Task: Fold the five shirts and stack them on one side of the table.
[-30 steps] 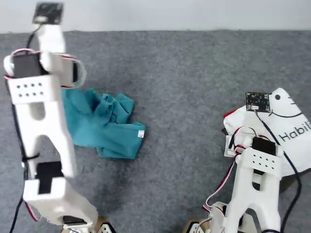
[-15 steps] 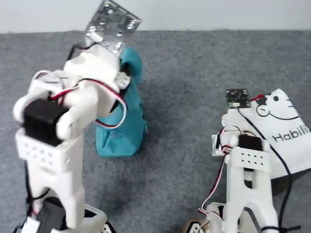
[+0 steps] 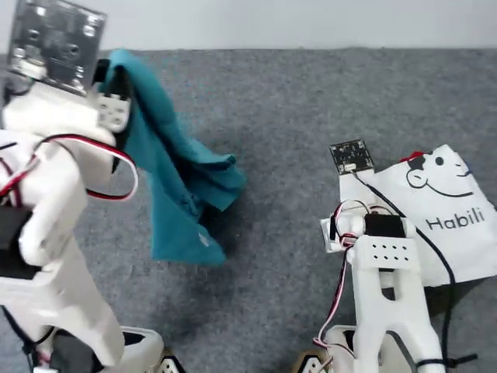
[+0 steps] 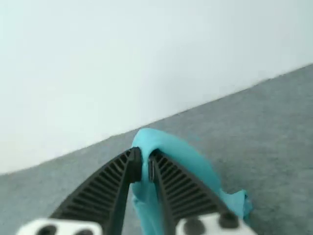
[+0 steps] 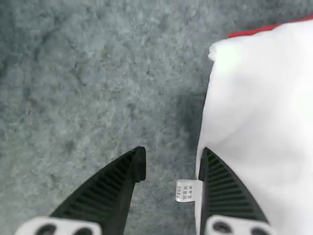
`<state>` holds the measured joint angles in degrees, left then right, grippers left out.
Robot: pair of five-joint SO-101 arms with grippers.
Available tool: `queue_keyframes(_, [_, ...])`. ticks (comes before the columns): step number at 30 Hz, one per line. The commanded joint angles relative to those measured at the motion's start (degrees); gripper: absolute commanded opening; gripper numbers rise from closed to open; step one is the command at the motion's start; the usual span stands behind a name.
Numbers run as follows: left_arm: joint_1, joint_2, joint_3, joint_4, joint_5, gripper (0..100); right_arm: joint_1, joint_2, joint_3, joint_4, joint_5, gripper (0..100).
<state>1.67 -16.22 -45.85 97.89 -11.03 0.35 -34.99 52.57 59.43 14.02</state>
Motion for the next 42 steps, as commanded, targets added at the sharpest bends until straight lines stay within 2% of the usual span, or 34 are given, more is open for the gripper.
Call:
queue_keyframes(1, [-1.2, -1.3, -1.4, 0.7, -0.4, 1, 4.8, -0.2, -2.3, 0.1, 1.1, 18.7])
queue_keyframes(3, [-1.1, -1.3, -1.3, 1.2, -0.4, 1, 9.3, -0.3, -2.4, -0.2, 2.7, 18.7])
queue_keyframes(7, [-1.0, -1.2, -1.2, 1.1, -0.4, 1, 16.1, -0.4, -2.5, -2.1, 12.1, 18.7])
queue_keyframes(9, [-1.0, -1.1, -1.2, 1.1, -0.4, 1, 17.1, -0.4, -3.4, -1.0, 12.1, 18.7])
queue_keyframes(11, [-1.0, -1.0, -1.2, 1.1, -0.4, 1, 16.6, -0.5, -5.1, 2.5, 10.7, 18.7])
queue_keyframes(19, [-1.0, -0.9, -1.1, 1.2, -0.4, 1, 4.2, -0.5, -18.0, 20.4, 7.5, 18.7])
queue_keyframes(22, [-1.0, -0.9, -1.1, 1.2, -0.4, 1, 3.7, -0.5, -22.6, 23.8, 7.6, 18.7])
queue_keyframes(30, [-0.9, -1.3, 5.8, 1.1, -0.4, 1, 21.0, -0.4, -24.0, 21.2, 7.5, 18.7])
queue_keyframes(35, [-0.9, -1.3, 9.5, 1.1, -0.4, 1, 29.2, 0.3, -24.2, 21.2, 7.5, 18.7])
queue_keyframes(42, [-0.9, -1.4, 11.5, 1.2, -0.4, 1, 36.4, 2.6, -13.9, 5.8, 6.9, 18.7])
